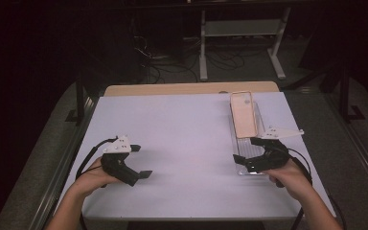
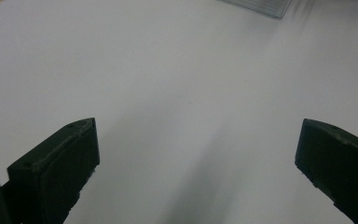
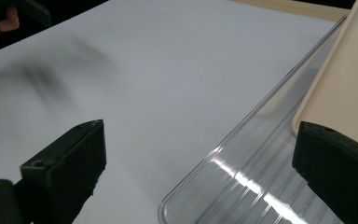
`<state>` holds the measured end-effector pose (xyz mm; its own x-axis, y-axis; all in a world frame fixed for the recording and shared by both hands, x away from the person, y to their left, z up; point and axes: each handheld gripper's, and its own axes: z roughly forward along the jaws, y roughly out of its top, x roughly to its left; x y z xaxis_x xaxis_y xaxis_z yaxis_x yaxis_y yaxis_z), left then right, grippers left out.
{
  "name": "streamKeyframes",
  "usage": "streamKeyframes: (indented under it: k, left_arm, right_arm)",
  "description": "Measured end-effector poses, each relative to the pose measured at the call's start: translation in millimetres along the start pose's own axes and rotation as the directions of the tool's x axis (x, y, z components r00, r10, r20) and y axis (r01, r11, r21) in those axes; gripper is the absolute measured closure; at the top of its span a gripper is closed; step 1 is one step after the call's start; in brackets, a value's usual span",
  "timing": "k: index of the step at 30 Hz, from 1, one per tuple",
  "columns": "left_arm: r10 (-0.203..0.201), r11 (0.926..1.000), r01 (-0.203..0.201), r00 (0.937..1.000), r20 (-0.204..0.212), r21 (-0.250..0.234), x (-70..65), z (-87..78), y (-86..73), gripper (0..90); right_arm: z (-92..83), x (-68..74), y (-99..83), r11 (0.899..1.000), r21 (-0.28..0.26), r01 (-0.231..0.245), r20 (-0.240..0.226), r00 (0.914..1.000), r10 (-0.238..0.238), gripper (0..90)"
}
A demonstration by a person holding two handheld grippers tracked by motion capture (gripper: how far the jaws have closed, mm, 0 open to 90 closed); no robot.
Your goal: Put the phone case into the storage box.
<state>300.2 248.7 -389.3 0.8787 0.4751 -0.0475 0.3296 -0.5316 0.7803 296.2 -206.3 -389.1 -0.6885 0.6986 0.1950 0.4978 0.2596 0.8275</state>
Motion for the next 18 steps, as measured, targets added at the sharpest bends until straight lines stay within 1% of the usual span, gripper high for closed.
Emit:
streamKeyframes:
  k: [3,5,11,14,18]
  left_arm:
    - [0.001,1.0000,-0.001,1.0000,0.002,-0.001,0.0,-0.1,0.2,0.0]
    - [0.000,1.0000,0.000,1.0000,0.003,-0.002,-0.1,-0.4,0.4,0.0]
    - [-0.009,0.9999,0.009,1.0000,0.000,-0.011,0.4,-1.5,0.2,0.0]
    - [-0.005,1.0000,0.005,1.0000,0.002,-0.008,0.7,-2.0,0.1,0.0]
    - [-0.005,0.9999,0.005,1.0000,0.005,-0.011,0.8,-2.3,0.1,0.0]
  right_arm:
    - [0.4,1.7,-3.7,1.000,0.008,0.002,-0.008,1.0000,-0.002,2.4]
    - [1.2,2.7,-5.6,1.000,0.016,0.005,-0.005,1.0000,-0.005,2.4]
    - [5.6,5.9,-8.4,0.998,0.046,0.044,-0.004,0.9990,-0.044,2.5]
    - [7.9,7.7,-9.8,0.997,0.060,0.054,0.003,0.9985,-0.054,2.5]
    - [7.7,8.2,-9.7,0.997,0.061,0.053,0.001,0.9986,-0.053,2.5]
